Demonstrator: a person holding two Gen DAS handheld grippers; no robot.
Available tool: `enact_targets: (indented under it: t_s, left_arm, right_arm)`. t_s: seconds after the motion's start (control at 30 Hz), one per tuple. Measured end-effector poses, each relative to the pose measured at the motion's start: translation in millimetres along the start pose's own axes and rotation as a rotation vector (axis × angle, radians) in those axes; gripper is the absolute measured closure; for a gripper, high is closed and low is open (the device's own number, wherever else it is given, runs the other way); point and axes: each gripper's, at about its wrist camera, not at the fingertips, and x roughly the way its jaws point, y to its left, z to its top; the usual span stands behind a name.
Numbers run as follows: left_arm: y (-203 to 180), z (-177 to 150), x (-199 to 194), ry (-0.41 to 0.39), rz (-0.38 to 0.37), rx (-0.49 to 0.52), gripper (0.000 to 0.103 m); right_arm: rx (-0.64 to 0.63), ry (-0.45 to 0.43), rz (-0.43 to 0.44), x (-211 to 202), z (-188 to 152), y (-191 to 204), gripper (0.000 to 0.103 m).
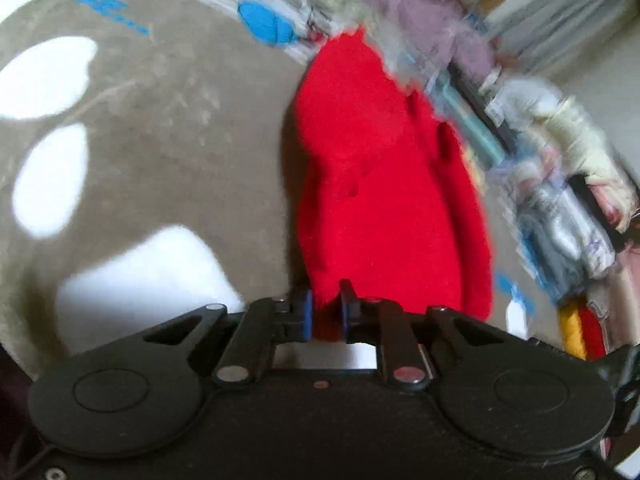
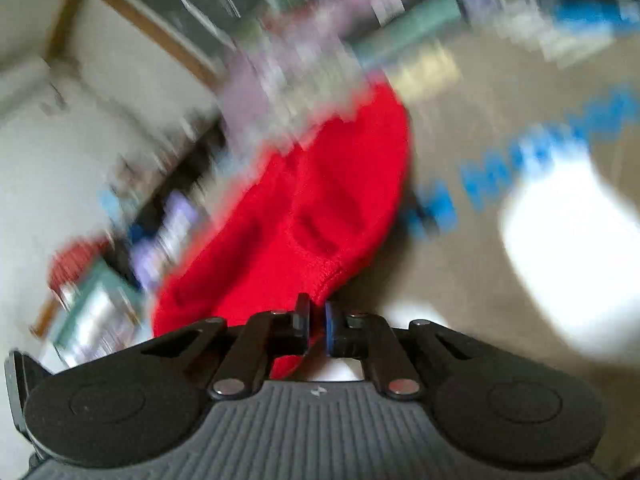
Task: Fold clothes
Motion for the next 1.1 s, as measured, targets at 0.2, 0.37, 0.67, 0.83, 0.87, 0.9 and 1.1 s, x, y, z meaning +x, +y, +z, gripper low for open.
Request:
enact_targets:
  t_s: [0.2, 0.37, 0.67, 0.83, 0.87, 0.9, 1.1]
  left_arm:
    - [-5, -6, -17, -0.004, 0.041, 0.061, 0.085]
    - [-11, -5, -24, -0.003, 0.059, 0.078, 0.073]
    - [-8, 14, -48, -0.128, 0.077, 0.088, 0.056]
    - [-9, 46, -43, -0.170, 0.057, 0.101, 0.046]
    - [-11, 54, -41, -0.174, 0.060, 0.115, 0.043]
    - [-13, 62, -39, -0.178, 0.063, 0.131, 0.041]
    - [-35, 117, 0, -0.126, 0.097, 0.239, 0.041]
  right_arm:
    - [-0.068, 0.049, -0.062, -8, -11, -1, 0.091]
    - [-0.090, -0.007, -0.071, -16, -12, 4, 0.074]
    - [-0.040, -0.132, 0.005, -19, 9, -20, 0.057]
    - [-0.031, -0.169, 0.021, -4, 19, -31, 0.050]
    - [-0.034, -0.170, 0.025, 1, 21, -33, 0.050]
    - [-0.040, -0.173, 0.029, 5, 22, -34, 0.050]
    - [-0.130, -0.212, 0.060, 23, 28, -27, 0.031]
